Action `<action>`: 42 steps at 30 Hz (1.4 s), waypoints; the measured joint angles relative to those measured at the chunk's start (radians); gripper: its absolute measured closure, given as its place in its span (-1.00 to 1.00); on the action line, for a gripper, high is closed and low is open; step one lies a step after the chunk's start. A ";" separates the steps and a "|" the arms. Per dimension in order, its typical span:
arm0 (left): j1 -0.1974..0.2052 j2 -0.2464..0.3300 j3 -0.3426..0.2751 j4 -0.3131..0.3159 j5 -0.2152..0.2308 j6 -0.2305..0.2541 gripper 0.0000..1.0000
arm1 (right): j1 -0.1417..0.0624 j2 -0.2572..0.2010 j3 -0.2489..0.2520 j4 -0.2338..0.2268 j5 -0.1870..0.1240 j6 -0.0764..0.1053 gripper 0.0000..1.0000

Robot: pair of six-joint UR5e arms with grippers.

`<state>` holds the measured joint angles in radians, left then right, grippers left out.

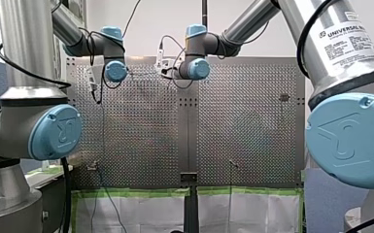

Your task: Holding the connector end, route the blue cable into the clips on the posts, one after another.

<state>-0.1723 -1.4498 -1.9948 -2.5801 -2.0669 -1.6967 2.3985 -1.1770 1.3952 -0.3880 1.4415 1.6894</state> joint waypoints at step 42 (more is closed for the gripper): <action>0.112 -0.029 0.144 -0.091 0.120 -0.043 1.00 | 0.026 0.073 -0.218 0.058 -0.042 0.057 1.00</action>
<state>-0.0606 -1.4791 -1.8509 -2.6707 -1.9469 -1.7400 2.4244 -1.1038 1.1768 -0.3298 1.3993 1.7464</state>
